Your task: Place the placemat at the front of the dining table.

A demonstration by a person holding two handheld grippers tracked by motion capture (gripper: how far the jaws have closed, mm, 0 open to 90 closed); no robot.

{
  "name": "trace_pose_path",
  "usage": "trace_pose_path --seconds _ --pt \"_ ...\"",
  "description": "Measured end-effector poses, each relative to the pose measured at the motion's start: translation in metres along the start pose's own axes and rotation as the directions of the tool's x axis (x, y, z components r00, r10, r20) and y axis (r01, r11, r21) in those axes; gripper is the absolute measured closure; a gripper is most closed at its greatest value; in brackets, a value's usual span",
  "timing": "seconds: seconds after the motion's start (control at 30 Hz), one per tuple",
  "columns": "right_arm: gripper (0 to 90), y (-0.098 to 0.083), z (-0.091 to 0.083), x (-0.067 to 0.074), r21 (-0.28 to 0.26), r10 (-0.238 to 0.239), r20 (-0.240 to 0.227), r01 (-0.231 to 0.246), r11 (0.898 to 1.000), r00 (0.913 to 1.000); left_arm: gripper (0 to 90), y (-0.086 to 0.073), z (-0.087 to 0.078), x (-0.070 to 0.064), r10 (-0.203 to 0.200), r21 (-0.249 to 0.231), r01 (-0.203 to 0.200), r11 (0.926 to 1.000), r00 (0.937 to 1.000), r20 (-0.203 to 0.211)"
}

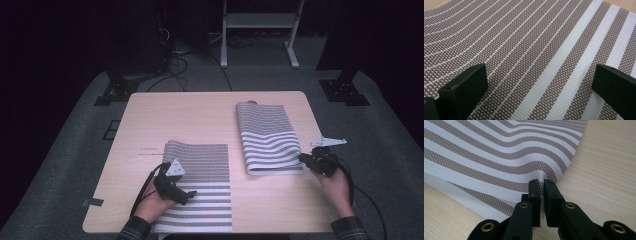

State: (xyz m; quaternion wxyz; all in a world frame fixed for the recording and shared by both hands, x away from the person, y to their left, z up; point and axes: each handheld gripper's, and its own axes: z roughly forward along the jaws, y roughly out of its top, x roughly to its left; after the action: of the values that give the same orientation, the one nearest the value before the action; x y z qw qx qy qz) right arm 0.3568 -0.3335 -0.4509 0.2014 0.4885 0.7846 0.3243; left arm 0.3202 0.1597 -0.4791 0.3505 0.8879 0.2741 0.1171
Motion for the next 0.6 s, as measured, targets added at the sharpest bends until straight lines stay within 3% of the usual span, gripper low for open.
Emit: trace_pose_path --seconds 0.33,0.5,0.6 --pt "86.0 0.019 -0.011 0.009 -0.060 -0.016 -0.015 0.015 0.998 0.9998 0.0 0.002 -0.001 0.000 0.000 0.012 0.000 0.9999 1.0000 0.000" --pt "86.2 0.028 -0.015 0.015 -0.089 -0.026 -0.024 0.024 0.996 0.9994 0.0 0.005 -0.007 0.002 -0.049 -0.017 0.049 0.9986 0.9985 0.023" --pt "86.2 0.034 -0.017 0.017 -0.106 -0.030 -0.033 0.026 0.994 0.9990 0.0 0.005 -0.011 0.004 -0.050 -0.031 0.051 0.9982 0.9986 0.016"
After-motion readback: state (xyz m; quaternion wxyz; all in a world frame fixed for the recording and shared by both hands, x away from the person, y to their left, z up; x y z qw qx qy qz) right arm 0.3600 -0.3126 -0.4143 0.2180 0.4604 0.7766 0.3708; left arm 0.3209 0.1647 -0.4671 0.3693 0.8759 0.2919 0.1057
